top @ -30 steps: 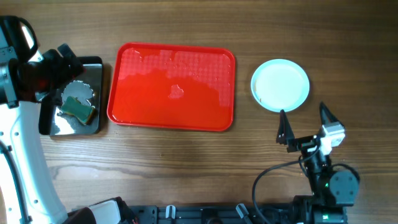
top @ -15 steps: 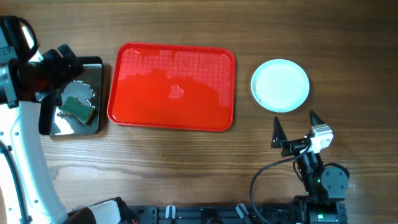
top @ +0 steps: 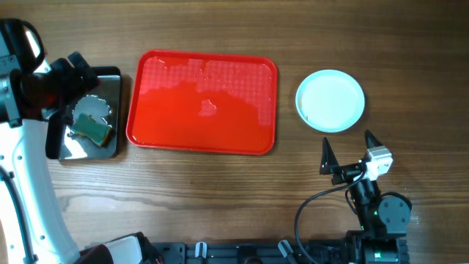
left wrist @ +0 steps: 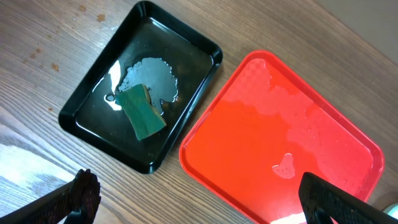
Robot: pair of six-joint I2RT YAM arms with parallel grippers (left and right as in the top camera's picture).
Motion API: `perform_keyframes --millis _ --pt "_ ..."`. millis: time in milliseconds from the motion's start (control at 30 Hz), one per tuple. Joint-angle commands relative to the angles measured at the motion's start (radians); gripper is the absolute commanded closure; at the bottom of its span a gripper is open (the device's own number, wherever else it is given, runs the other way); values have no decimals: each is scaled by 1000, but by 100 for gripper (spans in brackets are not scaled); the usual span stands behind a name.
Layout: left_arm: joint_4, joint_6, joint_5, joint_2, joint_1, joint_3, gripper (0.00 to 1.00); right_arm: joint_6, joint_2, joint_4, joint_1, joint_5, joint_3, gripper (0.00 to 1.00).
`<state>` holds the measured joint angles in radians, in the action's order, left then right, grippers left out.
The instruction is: Clean dirty plates on tray and stack at the side
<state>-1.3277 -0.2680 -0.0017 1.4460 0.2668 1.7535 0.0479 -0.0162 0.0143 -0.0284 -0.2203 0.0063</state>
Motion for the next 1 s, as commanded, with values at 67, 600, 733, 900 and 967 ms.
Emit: perform_keyframes --millis 67,600,733,900,967 --pt "235 2 9 -227 -64 -170 0 11 13 3 -4 -6 -1 0" --pt "1210 2 106 -1117 -187 -1482 0 11 12 3 -4 -6 -1 0" --pt "1247 2 106 -1254 -187 -1612 0 11 10 3 -4 -6 -1 0" --pt "1245 29 106 -1335 -187 -1672 0 11 9 3 -4 -6 -1 0" --pt "1246 29 107 -1362 -187 -1699 0 11 9 3 -4 -6 -1 0"
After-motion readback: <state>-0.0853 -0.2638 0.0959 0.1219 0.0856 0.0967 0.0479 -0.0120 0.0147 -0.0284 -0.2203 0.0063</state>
